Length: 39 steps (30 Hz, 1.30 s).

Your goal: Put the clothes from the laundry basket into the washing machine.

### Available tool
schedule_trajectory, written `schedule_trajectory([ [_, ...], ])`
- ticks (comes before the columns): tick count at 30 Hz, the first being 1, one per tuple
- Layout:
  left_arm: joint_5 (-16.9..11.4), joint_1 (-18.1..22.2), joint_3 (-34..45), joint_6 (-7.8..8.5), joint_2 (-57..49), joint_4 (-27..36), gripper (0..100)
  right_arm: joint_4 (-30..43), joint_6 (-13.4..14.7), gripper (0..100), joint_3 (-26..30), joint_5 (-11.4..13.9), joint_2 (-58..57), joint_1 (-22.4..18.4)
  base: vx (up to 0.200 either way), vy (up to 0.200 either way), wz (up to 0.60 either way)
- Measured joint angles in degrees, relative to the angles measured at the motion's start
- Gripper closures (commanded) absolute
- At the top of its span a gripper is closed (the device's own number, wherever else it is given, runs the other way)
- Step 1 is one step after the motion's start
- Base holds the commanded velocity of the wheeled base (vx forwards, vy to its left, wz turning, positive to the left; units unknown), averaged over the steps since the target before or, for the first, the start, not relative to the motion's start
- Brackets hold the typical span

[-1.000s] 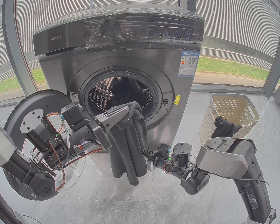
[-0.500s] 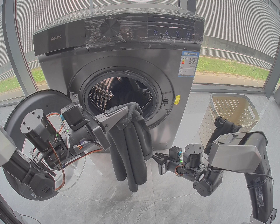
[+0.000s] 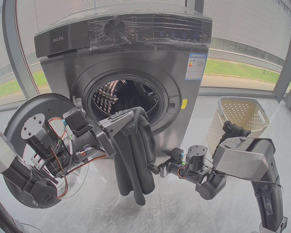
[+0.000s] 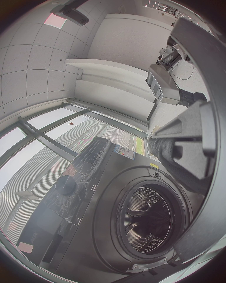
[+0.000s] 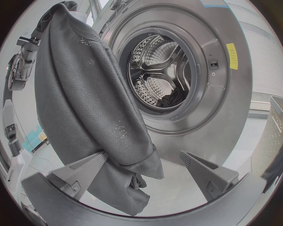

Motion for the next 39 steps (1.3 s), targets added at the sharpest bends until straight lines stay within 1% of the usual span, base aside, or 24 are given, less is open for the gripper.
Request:
schedule_trajectory([
  [2,0.0,0.0,0.0,-0.02,0.0,0.0,100,0.5,0.0,0,-3.1,0.2,1.2,0.0,0.0,0.0,0.0],
  [3,0.0,-0.1,0.1,0.0,0.0,0.0,100,0.6,0.0,100,-4.5,0.2,1.8,0.0,0.0,0.0,0.0],
  [7,0.0,-0.1,0.2,0.0,0.0,0.0,100,0.8,0.0,100,-10.1,0.3,4.5,0.3,0.0,0.0,0.0],
  [9,0.0,-0.1,0.2,0.0,0.0,0.0,100,0.5,0.1,100,-11.8,0.3,5.6,0.5,0.0,0.0,0.0],
  [15,0.0,0.1,0.2,0.0,0.1,0.0,100,-0.6,0.1,100,-12.6,0.2,6.8,0.6,0.0,0.0,0.0],
  [18,0.0,0.3,0.2,-0.02,0.2,0.0,100,-0.7,0.2,100,-11.2,-0.3,6.5,0.3,0.0,0.0,0.0],
  [21,0.0,0.7,0.2,-0.02,0.2,0.0,100,-1.1,0.2,100,-8.1,-1.3,5.0,-0.3,0.0,0.0,0.0],
  [24,0.0,1.5,0.4,-0.06,0.2,0.0,100,-2.2,0.3,100,-3.4,-1.9,2.4,-1.0,0.0,0.0,0.0],
  [29,-0.3,3.6,0.7,-0.33,-0.2,0.0,100,-4.2,0.5,100,6.9,-2.4,-4.3,-2.0,0.0,0.0,0.0],
  [34,-1.1,5.3,1.7,-1.69,-1.9,0.0,100,-6.5,1.6,100,17.3,-2.3,-12.8,-3.4,0.0,0.0,0.0],
  [39,-1.6,6.4,3.0,-2.62,-4.0,0.0,100,-7.7,3.5,100,24.6,-2.2,-22.4,-4.1,0.0,0.0,0.0],
])
